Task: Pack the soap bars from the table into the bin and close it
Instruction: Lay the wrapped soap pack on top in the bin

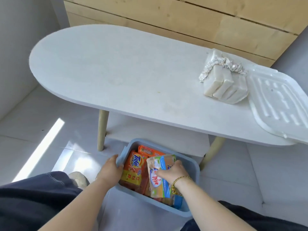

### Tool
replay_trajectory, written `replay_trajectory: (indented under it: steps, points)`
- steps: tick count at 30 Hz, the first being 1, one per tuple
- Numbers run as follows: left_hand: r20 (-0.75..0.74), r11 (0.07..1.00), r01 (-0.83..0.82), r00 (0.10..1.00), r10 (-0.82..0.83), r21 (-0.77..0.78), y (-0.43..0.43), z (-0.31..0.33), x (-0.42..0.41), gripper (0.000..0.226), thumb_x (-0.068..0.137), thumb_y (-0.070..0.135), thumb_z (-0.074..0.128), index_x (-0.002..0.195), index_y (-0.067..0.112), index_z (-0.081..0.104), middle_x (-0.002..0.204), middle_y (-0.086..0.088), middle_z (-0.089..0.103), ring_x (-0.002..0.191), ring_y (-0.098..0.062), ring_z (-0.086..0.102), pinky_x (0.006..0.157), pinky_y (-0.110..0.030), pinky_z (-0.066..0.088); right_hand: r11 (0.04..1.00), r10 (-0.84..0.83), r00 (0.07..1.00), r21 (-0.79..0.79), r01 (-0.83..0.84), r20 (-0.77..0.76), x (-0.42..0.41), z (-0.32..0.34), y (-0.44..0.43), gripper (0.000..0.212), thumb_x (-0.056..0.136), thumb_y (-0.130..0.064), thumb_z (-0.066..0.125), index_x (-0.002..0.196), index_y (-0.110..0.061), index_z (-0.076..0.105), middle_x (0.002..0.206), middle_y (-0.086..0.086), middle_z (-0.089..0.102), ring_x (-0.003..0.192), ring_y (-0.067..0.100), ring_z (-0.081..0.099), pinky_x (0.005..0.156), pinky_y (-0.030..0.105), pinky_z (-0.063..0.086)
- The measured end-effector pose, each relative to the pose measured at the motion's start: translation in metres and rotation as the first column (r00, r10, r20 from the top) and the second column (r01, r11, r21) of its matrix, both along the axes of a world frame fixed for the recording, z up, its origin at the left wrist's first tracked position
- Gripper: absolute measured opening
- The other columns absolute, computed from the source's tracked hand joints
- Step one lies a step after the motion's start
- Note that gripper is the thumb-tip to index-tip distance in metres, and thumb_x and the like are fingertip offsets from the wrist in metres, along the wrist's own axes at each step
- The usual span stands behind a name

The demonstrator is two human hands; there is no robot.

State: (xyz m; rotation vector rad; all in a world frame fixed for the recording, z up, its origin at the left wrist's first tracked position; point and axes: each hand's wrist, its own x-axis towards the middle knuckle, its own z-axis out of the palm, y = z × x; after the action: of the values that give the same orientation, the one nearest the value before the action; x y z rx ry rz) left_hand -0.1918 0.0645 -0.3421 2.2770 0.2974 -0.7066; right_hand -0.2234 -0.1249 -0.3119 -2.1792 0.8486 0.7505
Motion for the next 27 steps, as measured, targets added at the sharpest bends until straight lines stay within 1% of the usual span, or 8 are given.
replay_trajectory:
  steps: [4,8,11,14,16,21,25,27]
  points:
    - [-0.051,0.999,-0.041,0.998,0.04,-0.012,-0.014,-0.013,0.002,0.047,0.093,0.014,0.04,0.138,0.011,0.028,0.14,-0.015,0.039,0.121,-0.032,0.046,0.097,-0.037,0.04,0.989,-0.149,0.989,-0.014,0.149,0.005,0.01,-0.027,0.001,0.067,0.07,-0.037,0.067,0.12,-0.008,0.033,0.112,0.006,0.052,0.09,0.02,0.055,0.08,0.032,0.05]
    - [0.002,0.996,-0.055,0.998,0.055,0.075,-0.019,-0.023,0.006,0.044,0.093,0.012,0.036,0.137,0.011,0.031,0.137,-0.015,0.045,0.118,-0.032,0.049,0.095,-0.038,0.042,0.988,-0.136,0.99,-0.066,0.137,0.021,0.012,-0.042,0.017,0.068,0.068,-0.042,0.067,0.116,-0.009,0.033,0.12,0.006,0.053,0.106,0.026,0.057,0.079,0.032,0.048]
    - [0.032,0.989,-0.053,0.998,0.049,0.136,-0.018,-0.028,0.009,0.044,0.093,0.01,0.033,0.136,0.013,0.032,0.134,-0.014,0.05,0.117,-0.032,0.05,0.093,-0.038,0.042,0.989,-0.141,0.99,-0.044,0.141,0.009,0.006,-0.05,0.022,0.071,0.066,-0.044,0.067,0.118,-0.01,0.033,0.122,0.006,0.053,0.105,0.027,0.058,0.082,0.035,0.051]
    - [0.05,0.985,-0.058,0.997,0.051,0.163,-0.018,-0.032,0.008,0.045,0.092,0.009,0.032,0.136,0.017,0.032,0.132,-0.012,0.052,0.113,-0.032,0.053,0.087,-0.038,0.044,0.974,-0.224,0.974,-0.006,0.224,-0.006,-0.002,-0.055,0.018,0.076,0.066,-0.043,0.068,0.122,-0.008,0.032,0.125,0.007,0.051,0.108,0.027,0.057,0.086,0.037,0.052]
    - [0.063,0.984,-0.063,0.997,0.054,0.165,-0.017,-0.034,0.007,0.047,0.09,0.008,0.032,0.136,0.018,0.033,0.131,-0.012,0.053,0.11,-0.033,0.054,0.084,-0.037,0.045,0.96,-0.279,0.96,-0.012,0.279,-0.013,-0.005,-0.058,0.015,0.079,0.066,-0.046,0.07,0.123,-0.006,0.032,0.128,0.009,0.05,0.111,0.028,0.056,0.089,0.037,0.05]
    - [0.072,0.984,-0.059,0.996,0.048,0.166,-0.015,-0.038,0.006,0.049,0.088,0.005,0.034,0.136,0.019,0.033,0.126,-0.013,0.056,0.104,-0.034,0.057,0.076,-0.034,0.044,0.961,-0.275,0.959,-0.064,0.271,-0.067,0.0,-0.069,0.013,0.086,0.068,-0.053,0.067,0.127,-0.003,0.03,0.132,0.009,0.046,0.114,0.027,0.054,0.087,0.035,0.048]
    - [0.077,0.985,-0.061,0.996,0.049,0.159,-0.014,-0.04,0.007,0.049,0.088,0.005,0.035,0.135,0.019,0.034,0.127,-0.013,0.056,0.106,-0.033,0.056,0.073,-0.032,0.041,0.965,-0.261,0.963,-0.036,0.259,-0.064,0.008,-0.078,0.029,0.085,0.067,-0.059,0.065,0.123,-0.004,0.032,0.129,0.009,0.048,0.112,0.029,0.054,0.083,0.034,0.047]
    - [0.076,0.985,-0.065,0.996,0.054,0.159,-0.014,-0.041,0.007,0.048,0.089,0.005,0.035,0.135,0.019,0.035,0.128,-0.013,0.055,0.107,-0.034,0.056,0.076,-0.032,0.042,0.96,-0.274,0.961,0.041,0.276,-0.046,0.013,-0.081,0.035,0.081,0.071,-0.059,0.062,0.123,-0.005,0.032,0.127,0.009,0.049,0.111,0.029,0.054,0.08,0.033,0.043]
